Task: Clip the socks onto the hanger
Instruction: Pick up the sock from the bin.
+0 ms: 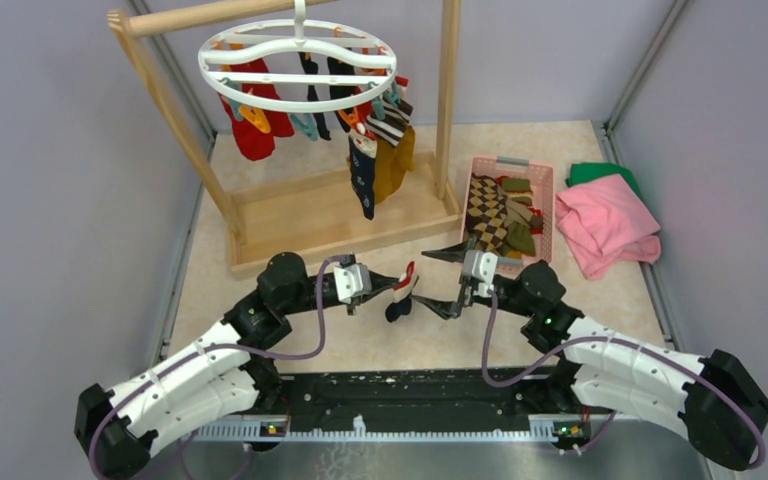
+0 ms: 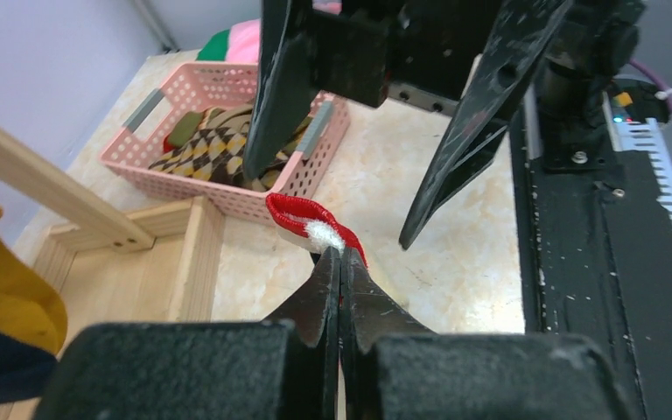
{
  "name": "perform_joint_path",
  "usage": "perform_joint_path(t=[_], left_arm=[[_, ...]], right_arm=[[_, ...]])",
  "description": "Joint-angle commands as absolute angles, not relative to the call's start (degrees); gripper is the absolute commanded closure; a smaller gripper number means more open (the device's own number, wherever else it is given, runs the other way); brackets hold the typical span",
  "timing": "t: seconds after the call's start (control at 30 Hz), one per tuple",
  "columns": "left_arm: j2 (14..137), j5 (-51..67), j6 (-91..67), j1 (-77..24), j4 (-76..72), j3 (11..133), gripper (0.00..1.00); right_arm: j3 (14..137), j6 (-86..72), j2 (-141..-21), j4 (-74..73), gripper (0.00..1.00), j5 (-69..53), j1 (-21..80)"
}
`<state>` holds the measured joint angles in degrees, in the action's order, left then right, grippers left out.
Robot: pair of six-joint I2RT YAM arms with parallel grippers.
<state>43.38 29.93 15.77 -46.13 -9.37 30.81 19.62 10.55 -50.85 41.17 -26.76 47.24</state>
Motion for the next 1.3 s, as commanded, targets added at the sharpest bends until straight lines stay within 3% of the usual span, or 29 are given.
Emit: perform_joint_path(t=[0.0,0.53,1.27], left_arm=[[41.77,37.43,18.48,-46.32,-8.27,33.48,1.0],[41.83,41.85,18.41,-46.82,-9.59,32.1,1.0],[41.31,28.93,18.37,-46.84,-9.14,31.25,1.0]], right_arm=[[21.81,14.12,-51.67,37.11,0.18,-30.92,47.9],[22.46,9.13,-55.67,43.75,0.29,-40.83,47.9],[19.54,7.76,-52.57,46.39,0.66,-37.33,47.9]])
